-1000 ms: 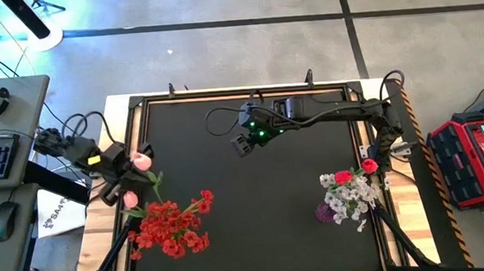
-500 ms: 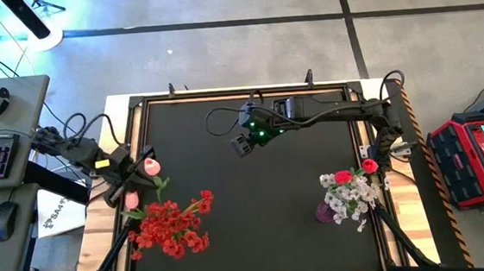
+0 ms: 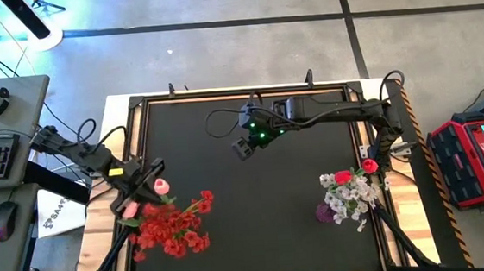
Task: Sort flowers into vase by color
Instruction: Put the pink flower into the green vase, then adjust the green vase
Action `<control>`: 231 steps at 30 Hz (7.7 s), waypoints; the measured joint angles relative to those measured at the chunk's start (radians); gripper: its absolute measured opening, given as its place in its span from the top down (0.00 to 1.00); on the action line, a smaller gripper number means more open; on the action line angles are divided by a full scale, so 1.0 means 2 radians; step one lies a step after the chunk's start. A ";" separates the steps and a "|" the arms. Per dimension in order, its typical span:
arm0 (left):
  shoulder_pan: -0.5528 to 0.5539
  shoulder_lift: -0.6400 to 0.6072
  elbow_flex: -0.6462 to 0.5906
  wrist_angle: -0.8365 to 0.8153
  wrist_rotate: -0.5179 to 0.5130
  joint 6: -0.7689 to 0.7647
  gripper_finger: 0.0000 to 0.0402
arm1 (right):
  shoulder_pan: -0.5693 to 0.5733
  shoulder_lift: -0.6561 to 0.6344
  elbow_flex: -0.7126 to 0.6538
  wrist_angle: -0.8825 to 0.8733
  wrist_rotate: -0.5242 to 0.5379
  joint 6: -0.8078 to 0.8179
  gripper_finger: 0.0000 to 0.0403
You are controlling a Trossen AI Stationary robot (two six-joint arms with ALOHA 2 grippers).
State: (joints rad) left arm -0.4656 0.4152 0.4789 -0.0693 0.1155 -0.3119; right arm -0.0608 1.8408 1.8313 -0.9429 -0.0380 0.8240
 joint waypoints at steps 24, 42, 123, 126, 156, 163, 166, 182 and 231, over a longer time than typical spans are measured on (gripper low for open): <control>0.000 -0.003 0.000 -0.121 -0.130 0.059 0.92 | 0.001 0.000 0.000 0.006 0.052 0.002 0.38; -0.032 0.231 0.028 -0.043 0.018 0.073 0.71 | -0.048 0.000 0.000 0.007 -0.008 -0.003 0.38; -0.254 0.722 0.320 -0.076 -0.173 0.327 0.55 | 0.248 -0.055 0.000 -0.105 0.212 0.357 0.38; -0.251 0.722 0.320 -0.078 -0.173 0.313 0.55 | 0.251 -0.055 0.000 -0.100 0.215 0.361 0.38; -0.235 0.756 0.322 -0.104 -0.146 0.281 0.79 | 0.251 -0.055 0.000 -0.086 0.212 0.360 0.38; -0.231 0.756 0.321 -0.107 -0.137 0.275 0.97 | 0.251 -0.055 0.000 -0.086 0.212 0.360 0.38; -0.225 0.756 0.319 -0.110 -0.130 0.275 0.97 | 0.251 -0.055 0.000 -0.086 0.212 0.360 0.38; -0.195 0.666 0.313 -0.169 -0.119 0.288 1.00 | 0.257 -0.055 0.000 -0.068 0.225 0.374 0.38; -0.266 0.072 -0.126 0.346 -0.431 0.207 1.00 | 0.247 -0.055 0.000 -0.066 0.198 0.399 0.38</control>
State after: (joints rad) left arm -0.9969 0.5600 0.2272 0.6234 -0.7462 0.1016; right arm 0.4339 1.7307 1.8313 -1.0756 0.3583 1.6226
